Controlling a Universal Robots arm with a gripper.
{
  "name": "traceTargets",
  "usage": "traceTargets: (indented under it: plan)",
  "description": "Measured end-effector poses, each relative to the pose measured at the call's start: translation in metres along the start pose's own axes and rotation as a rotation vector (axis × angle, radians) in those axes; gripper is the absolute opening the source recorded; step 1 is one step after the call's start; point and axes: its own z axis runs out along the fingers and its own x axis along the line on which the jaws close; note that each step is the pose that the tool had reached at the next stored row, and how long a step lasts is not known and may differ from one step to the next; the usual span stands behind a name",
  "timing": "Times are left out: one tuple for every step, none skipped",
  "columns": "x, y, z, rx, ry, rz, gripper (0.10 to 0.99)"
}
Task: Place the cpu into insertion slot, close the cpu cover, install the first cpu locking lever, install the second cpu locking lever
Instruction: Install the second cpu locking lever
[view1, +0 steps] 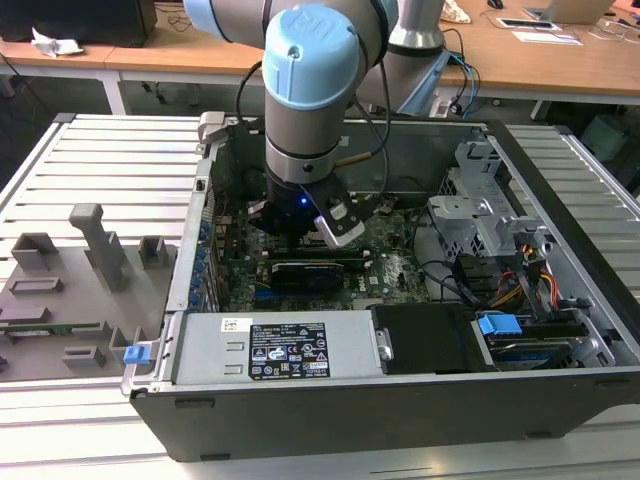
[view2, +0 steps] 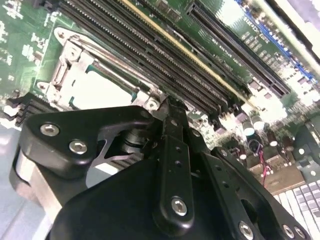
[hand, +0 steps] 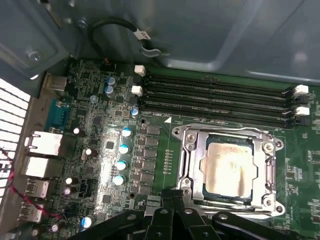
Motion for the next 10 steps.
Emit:
traceTargets:
  plan:
    - [0.0,0.0003,-0.0015,0.0,0.0001,0.0,0.11]
    - [0.0,0.001,-0.0041,0.0,-0.0001,0.0,0.11]
    - [-0.0001,0.0014,-0.0059,0.0,0.0,0.0,0.11]
    - [-0.0001,0.0016,-0.0069,0.0,0.0,0.0,0.11]
    - [-0.0001,0.0019,-0.0082,0.0,0.0,0.0,0.11]
    - [-0.0001,0.0022,-0.0093,0.0,0.0001,0.0,0.11]
    - [-0.0001,0.0027,-0.0117,0.0,0.0,0.0,0.11]
    - [-0.0002,0.0031,-0.013,0.0,0.0,0.0,0.11]
    - [-0.0001,0.0032,-0.0138,0.0,0.0001,0.0,0.11]
    - [-0.0002,0.0033,-0.0141,0.0,-0.0001,0.0,0.11]
